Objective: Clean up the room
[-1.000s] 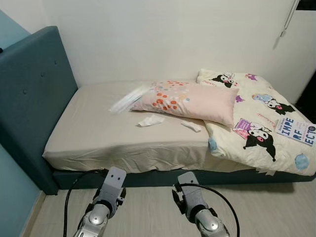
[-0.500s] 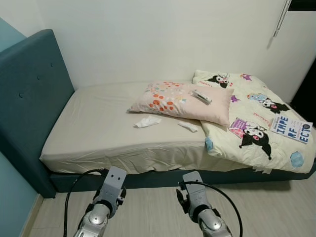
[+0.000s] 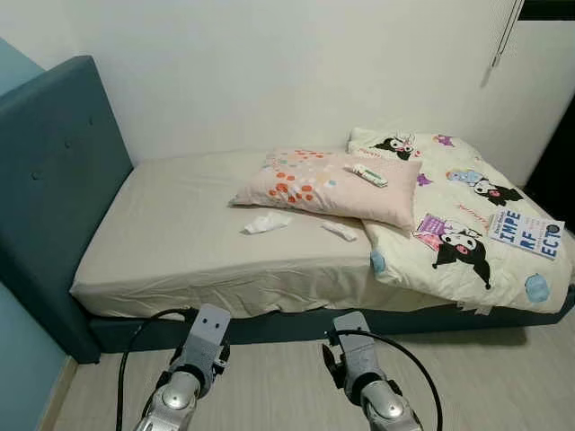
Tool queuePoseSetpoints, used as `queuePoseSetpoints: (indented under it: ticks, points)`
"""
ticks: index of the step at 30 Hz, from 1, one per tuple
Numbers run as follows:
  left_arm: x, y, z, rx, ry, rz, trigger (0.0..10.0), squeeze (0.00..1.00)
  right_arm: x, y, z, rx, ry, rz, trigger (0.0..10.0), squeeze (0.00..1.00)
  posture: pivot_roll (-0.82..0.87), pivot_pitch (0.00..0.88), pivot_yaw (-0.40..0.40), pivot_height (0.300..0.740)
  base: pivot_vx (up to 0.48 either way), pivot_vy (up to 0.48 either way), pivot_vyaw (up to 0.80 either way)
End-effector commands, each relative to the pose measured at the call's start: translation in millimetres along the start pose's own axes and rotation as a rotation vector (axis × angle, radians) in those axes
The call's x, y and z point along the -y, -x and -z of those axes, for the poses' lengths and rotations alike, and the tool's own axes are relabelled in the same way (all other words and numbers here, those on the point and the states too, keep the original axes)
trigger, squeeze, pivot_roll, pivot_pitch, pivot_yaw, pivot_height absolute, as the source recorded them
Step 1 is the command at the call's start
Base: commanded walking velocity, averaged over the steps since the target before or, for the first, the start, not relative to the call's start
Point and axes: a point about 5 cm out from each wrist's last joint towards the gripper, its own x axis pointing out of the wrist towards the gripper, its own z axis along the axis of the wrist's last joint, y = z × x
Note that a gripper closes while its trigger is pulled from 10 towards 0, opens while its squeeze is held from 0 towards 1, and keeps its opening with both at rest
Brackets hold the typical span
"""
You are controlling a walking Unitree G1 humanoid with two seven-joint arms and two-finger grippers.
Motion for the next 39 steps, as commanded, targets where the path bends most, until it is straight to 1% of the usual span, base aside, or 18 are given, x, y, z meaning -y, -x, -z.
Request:
queuePoseSetpoints:
  ticks: [1, 2, 6, 11, 12, 18, 23, 39]
  points:
    - [1.6, 0.0, 3.1, -0.012, -0.01, 0.007, 10.0, 0.0, 2.8, 0.7, 4.2, -0.025, -0.021, 0.035, 10.0, 0.0, -0.02, 0.011, 0.039, 0.74, 0.0, 0.0, 0.0]
    - [0.6, -0.6, 2.7, -0.01, -0.003, 0.001, 10.0, 0.0, 7.9, 0.5, 4.2, -0.028, -0.035, 0.073, 10.0, 0.0, -0.02, 0.007, 0.036, 0.74, 0.0, 0.0, 0.0]
    - [-1.0, -1.8, 0.4, -0.002, 0.017, -0.012, 10.0, 0.0, 14.1, -0.1, 2.6, -0.022, -0.063, 0.113, 10.0, 0.0, -0.02, 0.009, 0.036, 0.74, 0.0, 0.0, 0.0]
    - [-2.1, -2.4, -1.8, 0.006, 0.033, -0.024, 10.0, 0.0, 17.1, -0.3, 1.2, -0.015, -0.065, 0.131, 10.0, 0.0, -0.02, 0.008, 0.033, 0.74, 0.0, 0.0, 0.0]
    - [-3.6, -2.9, -5.0, 0.025, 0.052, -0.034, 10.0, 0.0, 20.1, -0.4, 0.0, -0.007, -0.072, 0.147, 10.0, 0.0, -0.02, 0.005, 0.029, 0.74, 0.0, 0.0, 0.0]
    - [-2.2, -2.1, -11.2, 0.073, 0.083, -0.014, 10.0, 0.0, 21.8, -0.9, -1.7, -0.002, -0.096, 0.153, 10.0, 0.0, -0.02, 0.004, 0.029, 0.74, 0.0, 0.0, 0.0]
    - [0.1, -1.0, -14.2, 0.098, 0.102, 0.001, 10.0, 0.0, 21.5, -1.0, -1.8, -0.003, -0.103, 0.15, 10.0, 0.0, -0.02, 0.006, 0.027, 0.74, 0.316, 0.0, 0.0]
    - [2.0, 0.1, -14.0, 0.105, 0.116, 0.007, 10.0, 0.0, 21.5, -0.2, 0.5, -0.013, -0.1, 0.143, 10.0, 0.0, -0.02, 0.017, 0.021, 0.74, 0.368, 0.0, 0.0]
